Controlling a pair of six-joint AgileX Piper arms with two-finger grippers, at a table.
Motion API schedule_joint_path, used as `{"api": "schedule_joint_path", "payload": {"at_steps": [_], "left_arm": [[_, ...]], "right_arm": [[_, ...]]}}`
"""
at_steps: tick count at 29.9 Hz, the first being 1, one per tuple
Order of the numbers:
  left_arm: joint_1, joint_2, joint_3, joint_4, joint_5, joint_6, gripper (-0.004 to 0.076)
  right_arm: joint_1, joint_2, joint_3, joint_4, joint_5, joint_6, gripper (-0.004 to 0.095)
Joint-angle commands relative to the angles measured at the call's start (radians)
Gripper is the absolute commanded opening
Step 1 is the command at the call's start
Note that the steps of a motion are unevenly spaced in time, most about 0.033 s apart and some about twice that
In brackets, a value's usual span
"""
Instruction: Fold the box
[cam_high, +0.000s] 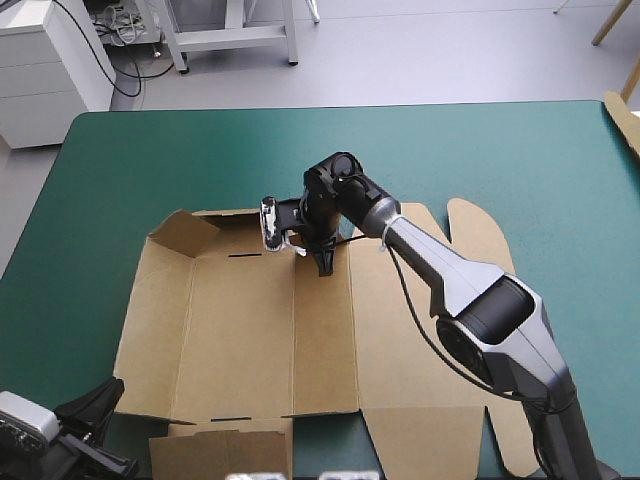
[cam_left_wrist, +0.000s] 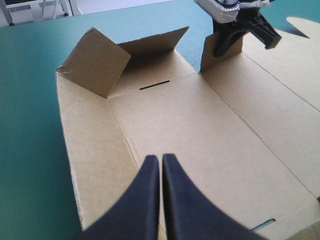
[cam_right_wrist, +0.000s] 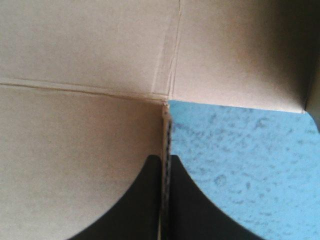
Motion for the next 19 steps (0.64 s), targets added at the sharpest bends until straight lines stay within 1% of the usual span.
{"api": "schedule_joint_path", "payload": {"at_steps": [1, 2, 4, 7, 9, 11, 12, 14, 19], "left_arm": [[0.000, -0.004, -0.022, -0.007, -0.071, 0.000, -0.0008], [0.000, -0.004, -0.022, -0.007, -0.071, 0.000, -0.0008], [0.000, -0.004, -0.022, -0.007, -0.071, 0.000, -0.0008], [0.000, -0.004, -0.022, -0.007, -0.071, 0.000, -0.0008], [0.000, -0.004, -0.022, -0.007, -0.071, 0.000, -0.0008], [0.000, -0.004, -0.022, -0.007, -0.071, 0.000, -0.0008], [0.000, -0.004, -0.022, -0.007, -0.071, 0.000, -0.0008], [0.000, -0.004, -0.022, -0.007, -0.071, 0.000, -0.0008], [0.000, -0.004, -0.022, -0.007, -0.071, 0.000, -0.0008]], "right_arm": [[0.001, -0.065, -0.035, -0.013, -0.042, -0.008, -0.0016], [0.001, -0.065, -0.035, -0.013, -0.042, -0.006, -0.0005], [0.001, -0.065, -0.043, -0.013, -0.042, 0.003, 0.0051], [0.001, -0.065, -0.057, -0.013, -0.033, 0.041, 0.0218], [0.001, -0.065, -0.074, -0.013, -0.015, 0.043, 0.0355], [0.001, -0.065, -0.093, -0.013, 0.003, 0.058, 0.0450], [0.001, -0.065, -0.105, -0.013, 0.003, 0.090, 0.0484], [0.003, -0.070, -0.130, -0.008, 0.003, 0.150, 0.0509], [0.007, -0.130, -0.151, 0.005, 0.003, 0.261, 0.0511]]}}
